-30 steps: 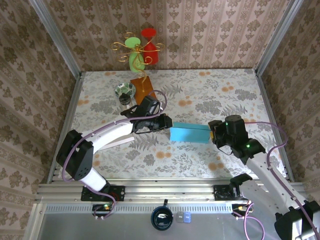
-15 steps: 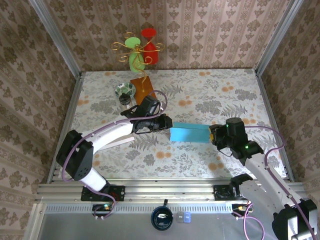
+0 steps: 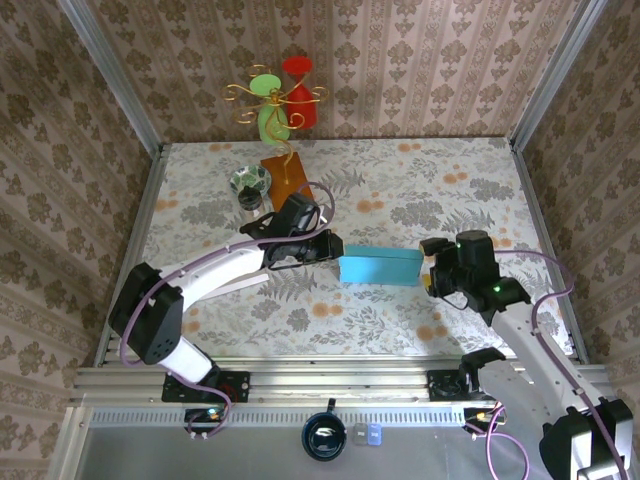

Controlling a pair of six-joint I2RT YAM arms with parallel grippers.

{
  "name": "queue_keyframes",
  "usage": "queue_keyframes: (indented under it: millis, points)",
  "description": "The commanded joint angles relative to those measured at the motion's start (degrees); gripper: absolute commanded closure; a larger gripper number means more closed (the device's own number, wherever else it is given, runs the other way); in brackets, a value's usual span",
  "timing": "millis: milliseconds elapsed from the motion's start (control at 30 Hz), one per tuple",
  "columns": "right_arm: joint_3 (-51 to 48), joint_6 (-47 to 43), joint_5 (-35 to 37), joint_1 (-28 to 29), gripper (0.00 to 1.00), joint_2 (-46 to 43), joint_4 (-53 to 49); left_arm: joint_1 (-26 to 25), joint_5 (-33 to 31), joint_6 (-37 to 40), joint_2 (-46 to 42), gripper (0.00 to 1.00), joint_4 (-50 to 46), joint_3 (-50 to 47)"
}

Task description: Fold the paper box

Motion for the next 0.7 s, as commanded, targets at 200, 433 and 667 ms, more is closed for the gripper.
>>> queue_keyframes:
  millis: [200, 433, 667]
  points:
    - [0.3, 3.0, -10.3, -2.8, 0.25, 8.9, 8.8, -1.4, -4.9, 3.3, -1.1, 0.78, -4.4, -2.9]
    - [-1.8, 0.9, -16.0, -5.2, 0.28, 13.1, 13.5, -3.5, -7.8, 7.6, -3.0, 0.77, -5.4, -3.2]
    - [-3.7, -7.0, -22.7, -6.4, 0.41, 15.7, 18.9, -5.2, -10.6, 11.8, -5.2, 0.76, -3.8, -5.1]
